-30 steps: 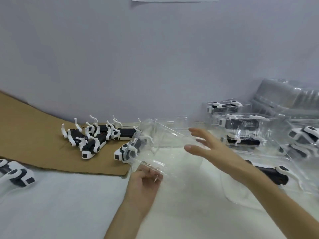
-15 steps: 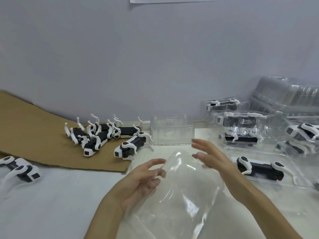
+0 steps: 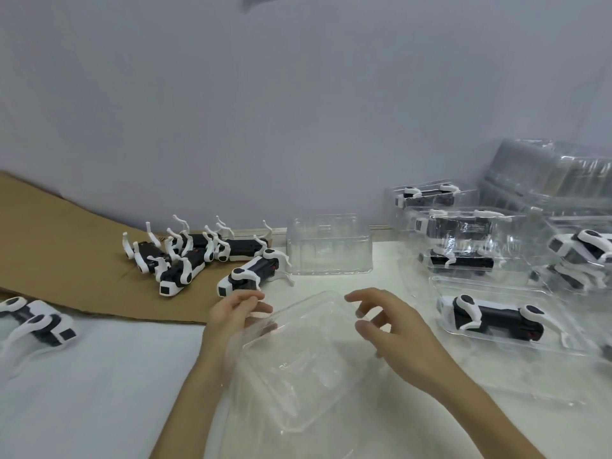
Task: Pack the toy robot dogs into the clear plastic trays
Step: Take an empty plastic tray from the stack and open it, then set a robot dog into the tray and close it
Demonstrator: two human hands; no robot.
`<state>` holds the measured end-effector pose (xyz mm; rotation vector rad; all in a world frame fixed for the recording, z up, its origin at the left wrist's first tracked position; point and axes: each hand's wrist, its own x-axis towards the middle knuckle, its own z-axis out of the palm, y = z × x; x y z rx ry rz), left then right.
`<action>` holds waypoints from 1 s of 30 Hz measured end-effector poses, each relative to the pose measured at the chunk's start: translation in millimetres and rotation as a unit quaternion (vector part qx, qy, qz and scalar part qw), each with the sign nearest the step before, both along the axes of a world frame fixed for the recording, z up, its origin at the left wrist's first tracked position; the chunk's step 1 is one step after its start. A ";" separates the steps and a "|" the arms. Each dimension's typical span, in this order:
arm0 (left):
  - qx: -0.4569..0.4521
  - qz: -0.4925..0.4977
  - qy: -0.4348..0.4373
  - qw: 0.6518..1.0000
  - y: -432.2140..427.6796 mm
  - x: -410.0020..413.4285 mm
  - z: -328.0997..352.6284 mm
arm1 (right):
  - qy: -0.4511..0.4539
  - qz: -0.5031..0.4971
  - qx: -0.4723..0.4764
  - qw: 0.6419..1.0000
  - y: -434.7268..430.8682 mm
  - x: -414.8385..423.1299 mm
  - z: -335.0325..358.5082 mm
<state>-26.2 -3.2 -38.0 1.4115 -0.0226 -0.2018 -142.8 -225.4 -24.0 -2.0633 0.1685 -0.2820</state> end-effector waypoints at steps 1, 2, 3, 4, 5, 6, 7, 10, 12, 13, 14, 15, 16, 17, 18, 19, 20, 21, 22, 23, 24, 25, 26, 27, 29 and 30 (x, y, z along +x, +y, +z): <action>0.017 0.029 -0.017 0.999 -1.3 0.6 -1.7 | -0.013 -0.007 -0.016 1.000 -0.9 -0.6 1.1; 0.033 0.053 -0.038 0.997 -2.7 1.3 -3.4 | -0.025 -0.017 -0.034 0.999 -2.4 -1.2 2.8; 0.041 0.073 -0.059 0.995 -4.2 2.2 -5.0 | -0.034 -0.032 -0.053 0.998 -4.1 -2.0 4.5; 0.039 0.088 -0.075 0.992 -4.2 3.3 -6.3 | -0.040 -0.053 -0.082 0.994 -5.5 -2.8 5.6; 0.030 0.094 -0.084 0.991 -4.2 4.3 -7.0 | -0.042 -0.078 -0.125 0.988 -6.2 -3.8 6.3; 0.019 0.091 -0.083 0.992 -3.8 5.3 -7.5 | -0.038 -0.100 -0.171 0.979 -6.0 -5.1 6.6; 0.005 0.078 -0.073 0.994 -3.0 6.1 -7.9 | -0.028 -0.117 -0.209 0.971 -4.8 -5.8 6.7; -0.026 0.010 -0.027 0.999 -3.8 7.5 -8.5 | 0.009 -0.129 -0.239 0.962 -1.1 -6.8 4.9; -0.046 -0.031 -0.010 0.998 -5.5 7.7 -9.8 | 0.010 -0.131 -0.229 0.965 0.1 -6.8 3.8; -0.062 -0.042 -0.006 0.997 -5.7 7.3 -9.3 | 0.004 -0.135 -0.220 0.966 0.5 -6.9 3.6; -0.076 -0.048 -0.004 0.996 -6.0 6.8 -8.2 | -0.004 -0.139 -0.212 0.967 1.0 -7.1 3.4; -0.087 -0.050 -0.002 0.995 -5.7 6.1 -6.7 | -0.013 -0.142 -0.207 0.968 1.7 -7.2 3.1; -0.094 -0.049 0.000 0.994 -5.5 5.8 -5.8 | -0.022 -0.143 -0.204 0.968 2.5 -7.2 2.8; -0.097 -0.046 0.001 0.994 -5.5 5.5 -4.8 | -0.032 -0.144 -0.203 0.968 3.0 -7.0 2.7; -0.098 -0.041 0.000 0.994 -5.6 5.3 -4.7 | -0.041 -0.145 -0.200 0.968 3.3 -6.8 2.7; -0.101 -0.038 -0.001 0.994 -5.6 5.2 -4.9 | -0.051 -0.147 -0.195 0.968 3.3 -6.7 2.8; -0.105 -0.034 -0.001 0.994 -5.6 5.5 -5.4 | -0.061 -0.150 -0.190 0.968 3.1 -6.3 2.9; -0.113 -0.033 0.001 0.993 -5.3 5.5 -5.2 | -0.069 -0.153 -0.185 0.968 2.8 -6.2 2.9; -0.125 -0.035 0.003 0.991 -4.8 6.0 -5.2 | -0.077 -0.156 -0.180 0.968 2.6 -6.1 2.9; -0.141 -0.040 0.007 0.989 -4.2 6.4 -4.9 | -0.085 -0.158 -0.175 0.968 2.4 -6.2 2.9; -0.159 -0.043 0.013 0.986 -3.6 7.0 -5.4 | -0.092 -0.160 -0.169 0.968 2.3 -6.5 2.9; -0.175 -0.044 0.021 0.983 -3.0 7.2 -5.2 | -0.099 -0.161 -0.162 0.969 2.3 -6.4 3.0; -0.183 -0.042 0.026 0.982 -2.6 8.3 -5.6 | -0.105 -0.161 -0.155 0.969 2.3 -6.2 3.2; -0.184 -0.040 0.030 0.982 -2.1 9.6 -6.3 | -0.110 -0.161 -0.149 0.969 2.3 -6.0 3.3; -0.177 -0.029 0.030 0.983 -1.3 11.0 -8.2 | -0.116 -0.160 -0.142 0.970 2.6 -5.5 3.2; -0.172 -0.022 0.030 0.984 -1.3 11.5 -8.9 | -0.119 -0.161 -0.138 0.970 2.5 -5.2 3.2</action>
